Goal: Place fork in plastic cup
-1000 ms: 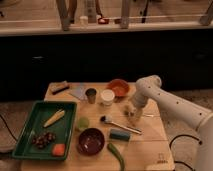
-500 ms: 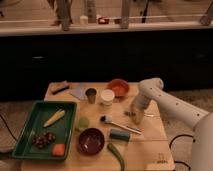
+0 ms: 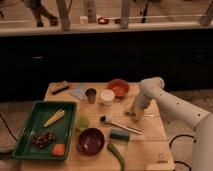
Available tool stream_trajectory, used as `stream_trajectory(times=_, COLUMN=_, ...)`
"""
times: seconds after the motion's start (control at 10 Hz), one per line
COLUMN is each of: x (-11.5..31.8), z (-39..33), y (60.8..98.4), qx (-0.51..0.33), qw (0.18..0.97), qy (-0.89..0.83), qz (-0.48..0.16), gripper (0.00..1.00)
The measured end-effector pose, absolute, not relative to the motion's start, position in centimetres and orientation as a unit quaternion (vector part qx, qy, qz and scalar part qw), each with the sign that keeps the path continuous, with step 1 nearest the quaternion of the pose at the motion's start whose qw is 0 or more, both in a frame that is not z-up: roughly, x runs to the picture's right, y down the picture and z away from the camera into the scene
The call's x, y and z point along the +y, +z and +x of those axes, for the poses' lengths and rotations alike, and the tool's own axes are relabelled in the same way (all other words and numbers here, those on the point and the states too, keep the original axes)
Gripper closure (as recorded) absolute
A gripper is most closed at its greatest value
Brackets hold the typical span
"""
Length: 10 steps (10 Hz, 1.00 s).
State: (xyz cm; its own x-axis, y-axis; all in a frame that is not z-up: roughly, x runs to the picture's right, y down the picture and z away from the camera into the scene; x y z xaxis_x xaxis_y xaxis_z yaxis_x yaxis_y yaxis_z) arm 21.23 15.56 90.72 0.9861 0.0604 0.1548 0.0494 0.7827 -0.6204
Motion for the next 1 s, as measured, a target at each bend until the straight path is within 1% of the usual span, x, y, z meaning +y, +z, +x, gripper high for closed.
stream_trajectory(times=0.1, x=15.95, z=21.44, y=90.47, qx=-0.081, qw=0.938, qy=0.001, qz=-0.337, gripper=0.97)
stream_trajectory(times=0.2, x=15.86, z=21.62, y=90.34, qx=-0.080, qw=0.938, qy=0.003, qz=-0.336, gripper=1.00)
stream_trajectory(times=0.6, x=15.91, z=21.59, y=90.85, qx=-0.081, qw=0.941, qy=0.001, qz=-0.330, gripper=1.00)
stream_trajectory(times=1.0, x=16.08, z=21.31, y=90.36, qx=-0.082, qw=0.939, qy=-0.007, qz=-0.333, gripper=1.00)
